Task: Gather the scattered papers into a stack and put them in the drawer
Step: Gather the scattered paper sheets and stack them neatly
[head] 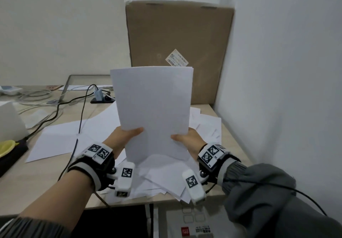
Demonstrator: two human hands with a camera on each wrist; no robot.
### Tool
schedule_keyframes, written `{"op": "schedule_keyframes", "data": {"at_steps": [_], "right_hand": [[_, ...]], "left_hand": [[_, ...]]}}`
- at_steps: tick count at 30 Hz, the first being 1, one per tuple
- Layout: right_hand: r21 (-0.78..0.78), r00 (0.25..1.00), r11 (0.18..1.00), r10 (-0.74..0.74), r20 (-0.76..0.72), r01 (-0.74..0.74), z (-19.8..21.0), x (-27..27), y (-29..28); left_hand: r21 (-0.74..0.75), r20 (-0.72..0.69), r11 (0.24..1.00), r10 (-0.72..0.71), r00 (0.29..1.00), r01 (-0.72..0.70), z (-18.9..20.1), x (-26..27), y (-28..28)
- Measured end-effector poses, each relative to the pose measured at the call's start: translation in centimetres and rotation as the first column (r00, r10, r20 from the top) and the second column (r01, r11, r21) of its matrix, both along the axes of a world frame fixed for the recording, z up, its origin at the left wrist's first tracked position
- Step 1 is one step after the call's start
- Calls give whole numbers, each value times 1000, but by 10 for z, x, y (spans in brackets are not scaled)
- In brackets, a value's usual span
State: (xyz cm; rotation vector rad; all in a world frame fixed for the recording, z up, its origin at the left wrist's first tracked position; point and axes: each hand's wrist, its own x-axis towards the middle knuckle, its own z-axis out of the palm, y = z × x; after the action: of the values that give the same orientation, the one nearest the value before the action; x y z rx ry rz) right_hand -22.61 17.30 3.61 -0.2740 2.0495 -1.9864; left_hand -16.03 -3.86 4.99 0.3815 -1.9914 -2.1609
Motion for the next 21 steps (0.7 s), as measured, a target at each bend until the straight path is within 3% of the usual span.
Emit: {"op": "schedule_keyframes", "data": {"at_steps": [3,6,7,9,11,12,14,21], "right_hand": [[119,989,983,145,-30,-141,5,-9,2],[409,968,892,240,-69,-192,10,-18,21],[556,961,813,262,-84,-173,7,-23,32],[805,940,568,338,-37,-173,0,-31,51],[902,912,357,399,89,-244,-9,-33,61],[912,898,295,414,147,-285,-13,-32,63],[910,874,246,442,200,-333,-17,-26,62],[858,782,245,572,248,-451,-6,-4,54]], "left_hand": [[-43,-31,985,166,986,-167,-6,-6,-7],[-92,-49,961,258,965,-262,-15,-2,-24],[-99,-42,955,277,960,-280,-19,0,-29],[-97,-20,947,307,952,-307,-27,4,-40],[-93,9,940,330,944,-328,-35,8,-48],[-97,23,938,335,942,-332,-40,9,-52],[-103,53,937,341,938,-335,-48,8,-55],[-76,144,936,352,925,-344,-65,2,-57]]}}
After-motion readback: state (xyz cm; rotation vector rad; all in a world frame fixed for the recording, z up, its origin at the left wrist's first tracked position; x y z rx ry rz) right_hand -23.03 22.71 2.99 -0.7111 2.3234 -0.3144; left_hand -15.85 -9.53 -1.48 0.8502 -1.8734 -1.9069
